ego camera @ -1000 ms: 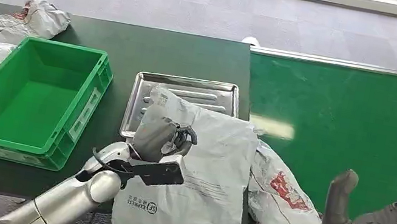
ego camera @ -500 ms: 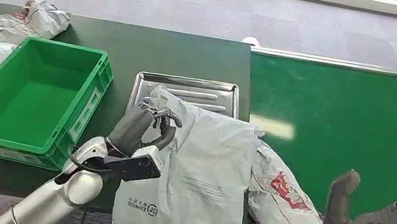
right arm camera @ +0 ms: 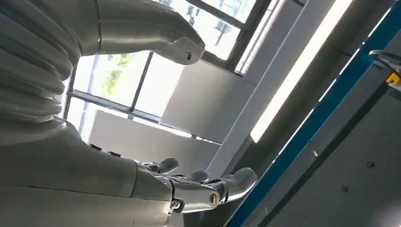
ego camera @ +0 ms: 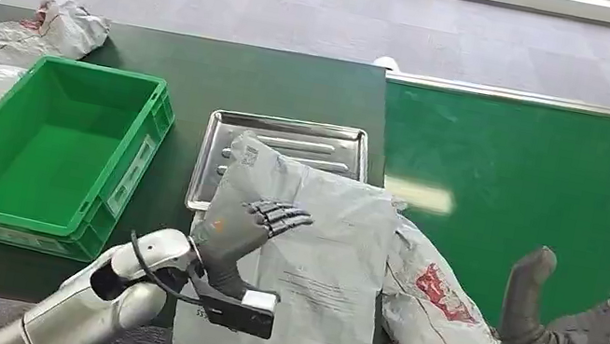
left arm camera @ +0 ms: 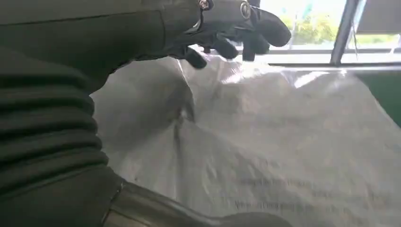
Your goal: Moved the parcel from conveyor to table for the left to box.
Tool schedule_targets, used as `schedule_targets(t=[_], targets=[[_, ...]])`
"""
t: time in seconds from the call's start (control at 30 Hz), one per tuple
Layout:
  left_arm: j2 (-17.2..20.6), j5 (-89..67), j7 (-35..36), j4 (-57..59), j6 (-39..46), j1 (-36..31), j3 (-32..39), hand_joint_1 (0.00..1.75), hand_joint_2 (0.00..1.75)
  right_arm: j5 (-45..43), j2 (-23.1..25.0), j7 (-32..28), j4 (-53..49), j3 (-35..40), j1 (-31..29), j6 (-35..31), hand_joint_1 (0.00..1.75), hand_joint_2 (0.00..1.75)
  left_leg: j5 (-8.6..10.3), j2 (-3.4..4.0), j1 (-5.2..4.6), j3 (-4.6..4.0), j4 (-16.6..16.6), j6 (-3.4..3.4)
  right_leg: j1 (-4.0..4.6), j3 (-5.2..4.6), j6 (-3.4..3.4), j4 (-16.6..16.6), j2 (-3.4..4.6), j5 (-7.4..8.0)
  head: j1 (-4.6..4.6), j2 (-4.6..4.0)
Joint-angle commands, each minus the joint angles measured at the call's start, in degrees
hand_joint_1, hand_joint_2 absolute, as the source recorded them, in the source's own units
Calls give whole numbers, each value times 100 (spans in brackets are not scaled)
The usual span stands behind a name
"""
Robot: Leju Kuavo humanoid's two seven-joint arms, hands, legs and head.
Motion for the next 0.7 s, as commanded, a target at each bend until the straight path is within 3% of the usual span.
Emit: schedule_targets(t=[0.03,0.13,0.33,0.57,0.6,0.7], targets=[[86,-383,-185,1062,-647,-929,-1256,0,0,-46,-98,-8,278,151,-109,-2,0,175,1,0,3,8,-5,1,5,10,-3,-9,-5,1,0,0],[72,-309,-224,1430,-799,-1487,-1747,0,0,-265,-165,-201,312,123,77,-2,0,175,5,-20,4,5,-4,0,5,13,-4,-7,-25,-2,0,0],[28,-202,-222,1594,-868,-1619,-1960,0,0,-394,-201,-224,388,213,24,-2,0,175,1,4,3,12,-8,0,6,13,-4,-12,0,4,-2,0],[-346,-27,-135,2420,-506,-1665,-2300,0,0,-521,-271,-257,507,324,-86,-2,0,175,1,5,2,17,-10,2,5,17,-3,-14,2,4,0,0],[-371,-23,-110,2565,-410,-1648,-2345,0,175,-538,-264,-287,513,313,-65,-2,0,175,0,2,2,17,-8,1,3,17,-2,-11,1,2,0,0],[-435,-52,-118,2875,-256,-1657,-2439,0,175,-552,-256,-332,560,331,-48,-2,0,175,2,5,1,20,-12,1,3,20,-3,-16,1,4,0,0]])
